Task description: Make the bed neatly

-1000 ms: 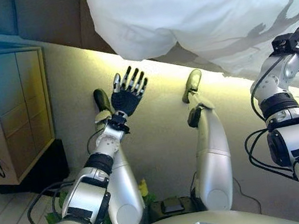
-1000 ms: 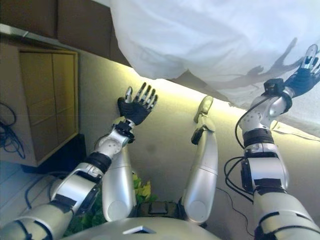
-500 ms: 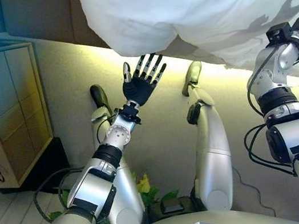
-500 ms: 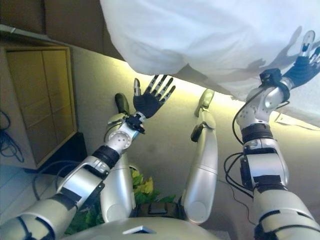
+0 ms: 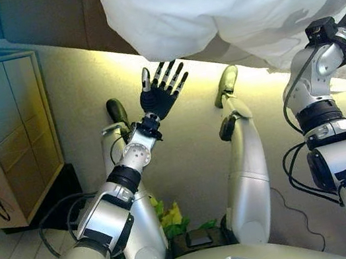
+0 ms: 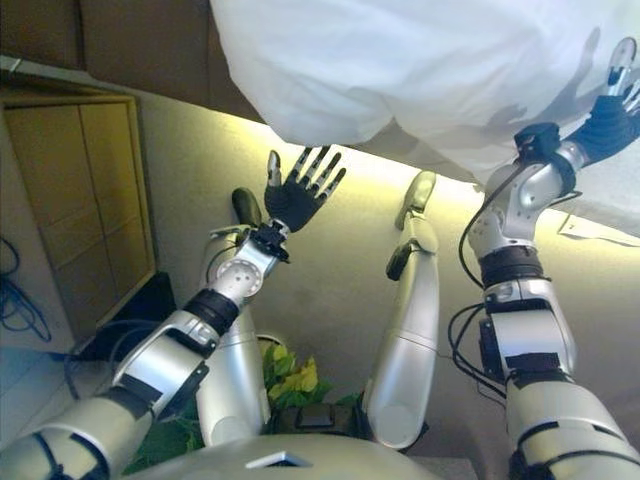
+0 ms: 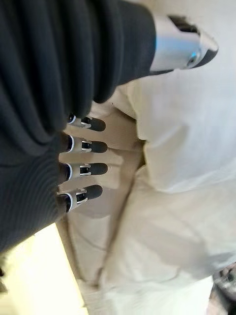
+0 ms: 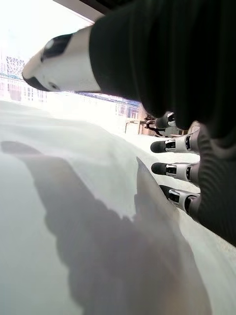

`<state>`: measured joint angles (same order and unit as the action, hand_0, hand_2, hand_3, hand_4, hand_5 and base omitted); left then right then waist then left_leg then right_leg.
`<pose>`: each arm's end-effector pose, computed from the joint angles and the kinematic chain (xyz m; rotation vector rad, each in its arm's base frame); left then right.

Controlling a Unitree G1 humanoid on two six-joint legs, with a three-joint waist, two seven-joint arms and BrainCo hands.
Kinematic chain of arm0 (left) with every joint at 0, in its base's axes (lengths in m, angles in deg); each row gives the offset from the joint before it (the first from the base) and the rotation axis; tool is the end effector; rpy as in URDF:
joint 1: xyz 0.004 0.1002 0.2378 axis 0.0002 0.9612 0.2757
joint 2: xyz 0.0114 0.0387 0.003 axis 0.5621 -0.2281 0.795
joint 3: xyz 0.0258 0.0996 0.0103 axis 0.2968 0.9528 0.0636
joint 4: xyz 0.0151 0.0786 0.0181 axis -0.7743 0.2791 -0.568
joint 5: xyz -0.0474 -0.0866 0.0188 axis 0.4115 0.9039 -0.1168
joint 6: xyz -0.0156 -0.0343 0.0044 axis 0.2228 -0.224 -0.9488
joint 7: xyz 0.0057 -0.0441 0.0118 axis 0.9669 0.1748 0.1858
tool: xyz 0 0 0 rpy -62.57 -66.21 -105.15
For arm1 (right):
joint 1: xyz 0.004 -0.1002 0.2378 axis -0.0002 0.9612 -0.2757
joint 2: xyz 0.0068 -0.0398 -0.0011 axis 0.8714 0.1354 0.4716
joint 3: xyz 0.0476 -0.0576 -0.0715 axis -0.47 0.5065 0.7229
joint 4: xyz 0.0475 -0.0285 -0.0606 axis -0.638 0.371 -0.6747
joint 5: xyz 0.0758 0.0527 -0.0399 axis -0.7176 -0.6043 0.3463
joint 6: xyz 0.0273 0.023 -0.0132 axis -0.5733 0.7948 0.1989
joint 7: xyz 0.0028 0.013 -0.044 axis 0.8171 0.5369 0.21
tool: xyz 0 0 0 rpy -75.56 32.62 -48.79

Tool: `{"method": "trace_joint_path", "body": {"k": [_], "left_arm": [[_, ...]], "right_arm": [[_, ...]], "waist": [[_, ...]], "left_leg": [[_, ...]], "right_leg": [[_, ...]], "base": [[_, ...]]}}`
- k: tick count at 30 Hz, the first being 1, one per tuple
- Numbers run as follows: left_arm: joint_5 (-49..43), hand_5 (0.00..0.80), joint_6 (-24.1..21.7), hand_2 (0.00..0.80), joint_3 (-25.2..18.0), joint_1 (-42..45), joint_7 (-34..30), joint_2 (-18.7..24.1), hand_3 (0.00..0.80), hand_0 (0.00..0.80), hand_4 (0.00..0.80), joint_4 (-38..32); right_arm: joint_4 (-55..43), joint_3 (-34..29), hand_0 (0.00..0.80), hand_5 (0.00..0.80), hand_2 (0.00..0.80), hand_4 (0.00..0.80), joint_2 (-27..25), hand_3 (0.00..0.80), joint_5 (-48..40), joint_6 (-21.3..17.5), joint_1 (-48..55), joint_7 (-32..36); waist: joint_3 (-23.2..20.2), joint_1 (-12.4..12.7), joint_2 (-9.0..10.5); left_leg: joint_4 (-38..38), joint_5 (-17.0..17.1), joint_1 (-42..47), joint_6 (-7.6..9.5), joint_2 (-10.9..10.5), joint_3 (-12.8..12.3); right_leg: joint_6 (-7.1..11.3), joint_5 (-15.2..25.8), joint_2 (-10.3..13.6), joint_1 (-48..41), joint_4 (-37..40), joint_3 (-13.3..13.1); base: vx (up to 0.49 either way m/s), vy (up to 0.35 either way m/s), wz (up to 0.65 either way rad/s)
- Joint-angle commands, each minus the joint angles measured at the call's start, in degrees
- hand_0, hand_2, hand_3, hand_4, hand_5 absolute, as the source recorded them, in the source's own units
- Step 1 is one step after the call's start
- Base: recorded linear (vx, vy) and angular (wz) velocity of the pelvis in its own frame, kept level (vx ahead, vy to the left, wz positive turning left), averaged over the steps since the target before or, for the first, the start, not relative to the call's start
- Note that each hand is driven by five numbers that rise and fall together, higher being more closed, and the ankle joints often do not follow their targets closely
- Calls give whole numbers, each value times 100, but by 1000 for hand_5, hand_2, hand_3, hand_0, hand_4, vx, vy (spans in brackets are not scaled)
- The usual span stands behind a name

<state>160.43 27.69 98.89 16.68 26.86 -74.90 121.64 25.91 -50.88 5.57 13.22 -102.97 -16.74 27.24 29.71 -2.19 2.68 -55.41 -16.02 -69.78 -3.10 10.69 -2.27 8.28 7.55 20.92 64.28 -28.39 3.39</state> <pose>0.3085 0.1022 0.0593 -1.0682 0.0718 -0.5971 0.3206 -0.2342 0.1791 0.5914 -0.7554 -0.8231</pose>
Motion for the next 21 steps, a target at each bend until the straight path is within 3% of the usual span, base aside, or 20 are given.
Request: {"method": "trace_joint_path", "body": {"k": [1,6,20,21], "left_arm": [[-267,0,-61,0,-302,-347,-16,-165,0,0,0,42],[-131,0,25,0,-494,-565,-41,6,0,0,0,62],[277,0,-41,0,-557,-663,-591,165,0,0,0,-85],[278,602,-58,602,-546,-656,-622,169,602,602,602,-110]], "right_arm": [[-366,9,0,0,0,0,-377,0,471,-105,-76,-99],[-472,0,0,0,0,0,-464,0,489,164,-146,-49],[-571,-24,0,0,0,0,-756,0,181,283,-85,320],[-580,-25,0,0,0,0,-760,0,175,288,-84,323]], "waist": [[8,-103,-335],[8,-150,-353],[8,-245,-351],[8,-243,-349]], "left_leg": [[336,233,-9,362,-193,-77],[108,73,-55,366,-192,-99],[-2,-89,52,355,-174,-170],[-7,-100,54,359,-171,-171]], "right_leg": [[-40,-715,16,169,-1228,57],[-47,-699,39,265,-1322,-75],[-63,-719,42,229,-1281,-197],[-67,-722,44,229,-1280,-195]], "base": [[27,137,-8],[25,84,-15],[26,40,-6],[28,20,-5]]}}
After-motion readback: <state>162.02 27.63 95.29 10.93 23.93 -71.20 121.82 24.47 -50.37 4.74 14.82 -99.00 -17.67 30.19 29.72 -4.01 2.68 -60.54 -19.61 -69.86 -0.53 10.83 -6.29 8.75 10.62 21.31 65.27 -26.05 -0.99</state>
